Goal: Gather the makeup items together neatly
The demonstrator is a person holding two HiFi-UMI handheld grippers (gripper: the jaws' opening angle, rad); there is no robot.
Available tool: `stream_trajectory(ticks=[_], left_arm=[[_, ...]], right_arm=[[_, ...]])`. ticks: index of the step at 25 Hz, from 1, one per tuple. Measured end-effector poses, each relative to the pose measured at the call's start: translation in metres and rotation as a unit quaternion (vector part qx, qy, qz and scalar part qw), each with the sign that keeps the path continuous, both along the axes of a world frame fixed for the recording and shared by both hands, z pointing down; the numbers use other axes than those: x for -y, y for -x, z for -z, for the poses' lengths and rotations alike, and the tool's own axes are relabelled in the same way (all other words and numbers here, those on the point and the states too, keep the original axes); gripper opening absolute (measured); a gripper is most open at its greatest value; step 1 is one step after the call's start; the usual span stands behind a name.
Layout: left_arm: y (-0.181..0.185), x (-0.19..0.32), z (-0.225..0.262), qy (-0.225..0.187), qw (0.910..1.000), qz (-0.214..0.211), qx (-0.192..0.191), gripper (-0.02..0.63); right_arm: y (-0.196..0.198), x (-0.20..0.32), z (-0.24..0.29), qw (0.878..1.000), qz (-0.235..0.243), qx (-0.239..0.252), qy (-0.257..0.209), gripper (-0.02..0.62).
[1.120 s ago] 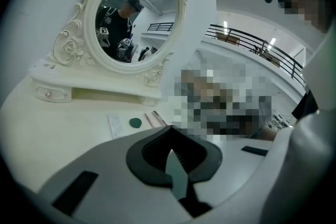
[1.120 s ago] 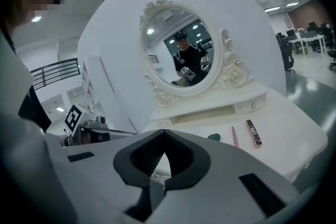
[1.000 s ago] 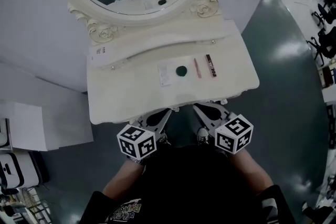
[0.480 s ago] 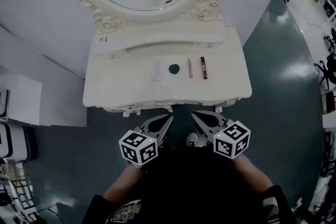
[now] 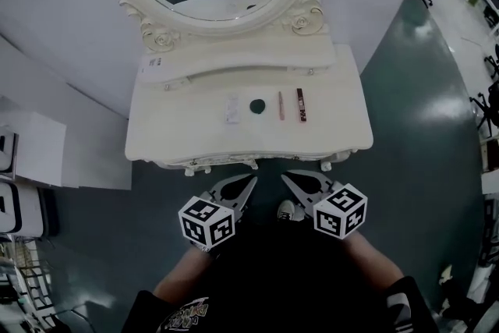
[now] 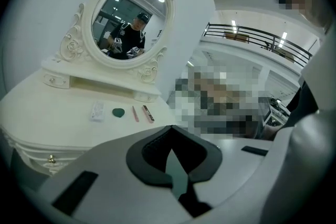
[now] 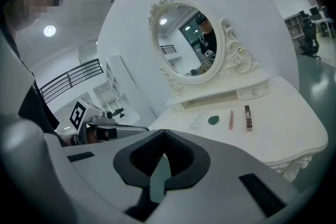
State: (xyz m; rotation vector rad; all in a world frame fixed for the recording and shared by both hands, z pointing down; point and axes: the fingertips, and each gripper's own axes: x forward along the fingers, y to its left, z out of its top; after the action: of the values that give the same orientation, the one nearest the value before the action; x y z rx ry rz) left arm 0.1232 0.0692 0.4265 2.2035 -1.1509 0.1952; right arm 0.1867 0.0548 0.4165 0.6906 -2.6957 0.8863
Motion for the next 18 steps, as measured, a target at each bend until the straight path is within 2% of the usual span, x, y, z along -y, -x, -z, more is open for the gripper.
stream_trajectory(ticks=[6,18], left_arm=[[-0.002,0.001,-0.011,0.011,0.9999,-0.010,-0.001,0.008],[-0.003,0.009,-0.015,0.017,0.9998,-0.009,-0.003,0.008]], right_arm=[[0.001,0.000,-0.011,1.000,-0.004,0.000,0.017,0.029],[0.000,0.006,-0.015,1.000,-0.001,-0.006,0.020,0.029]])
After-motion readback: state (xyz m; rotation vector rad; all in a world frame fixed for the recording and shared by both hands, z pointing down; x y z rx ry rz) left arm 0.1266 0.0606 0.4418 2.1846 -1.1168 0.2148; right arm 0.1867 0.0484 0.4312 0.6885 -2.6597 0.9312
